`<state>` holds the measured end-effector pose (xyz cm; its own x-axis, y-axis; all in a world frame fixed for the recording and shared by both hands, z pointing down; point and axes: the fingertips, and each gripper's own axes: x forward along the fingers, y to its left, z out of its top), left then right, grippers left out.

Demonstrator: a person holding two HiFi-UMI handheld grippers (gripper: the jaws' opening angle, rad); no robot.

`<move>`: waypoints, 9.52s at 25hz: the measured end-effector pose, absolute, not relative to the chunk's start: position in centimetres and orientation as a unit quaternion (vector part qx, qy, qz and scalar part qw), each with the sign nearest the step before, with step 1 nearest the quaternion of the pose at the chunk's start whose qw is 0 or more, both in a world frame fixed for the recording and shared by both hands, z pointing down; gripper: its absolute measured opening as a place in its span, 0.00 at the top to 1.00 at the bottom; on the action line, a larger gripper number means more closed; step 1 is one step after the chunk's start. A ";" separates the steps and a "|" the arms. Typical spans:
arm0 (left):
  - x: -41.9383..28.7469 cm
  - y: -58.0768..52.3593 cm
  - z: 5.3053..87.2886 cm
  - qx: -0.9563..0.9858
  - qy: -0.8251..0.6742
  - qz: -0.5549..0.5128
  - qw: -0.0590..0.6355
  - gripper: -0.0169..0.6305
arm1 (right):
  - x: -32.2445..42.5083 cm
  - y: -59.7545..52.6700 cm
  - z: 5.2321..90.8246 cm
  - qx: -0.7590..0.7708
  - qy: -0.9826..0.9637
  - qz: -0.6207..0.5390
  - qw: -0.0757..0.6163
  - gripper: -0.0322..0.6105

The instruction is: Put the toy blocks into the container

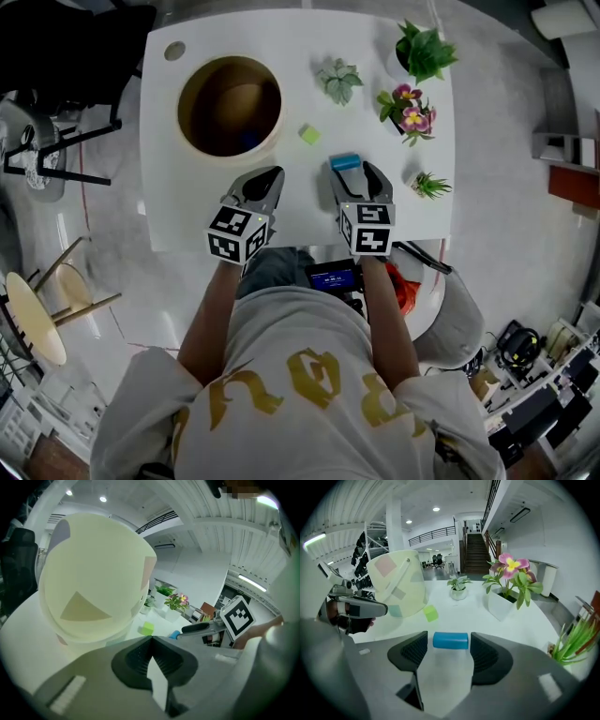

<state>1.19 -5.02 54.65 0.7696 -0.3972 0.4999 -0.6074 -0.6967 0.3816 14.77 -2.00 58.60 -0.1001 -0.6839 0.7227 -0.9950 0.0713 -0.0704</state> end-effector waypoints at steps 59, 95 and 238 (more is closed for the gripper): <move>-1.1 -6.4 53.1 0.899 -0.314 0.170 0.256 0.97 | 14.0 -1.9 56.8 0.615 -0.688 0.307 0.234 0.48; -3.3 -6.8 43.7 0.899 -0.356 0.056 0.248 0.97 | 11.5 -4.6 47.7 0.620 -0.731 0.242 0.147 0.48; -0.7 -5.6 55.3 0.887 -0.301 0.237 0.257 0.97 | 9.2 -7.3 56.4 0.504 -0.787 0.219 0.281 0.51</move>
<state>-0.66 -5.62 55.33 0.7068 -0.4125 0.5747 -0.6555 -0.6872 0.3131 9.18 -7.33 56.42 -0.3347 -0.6695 0.6632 -0.9160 0.3964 -0.0621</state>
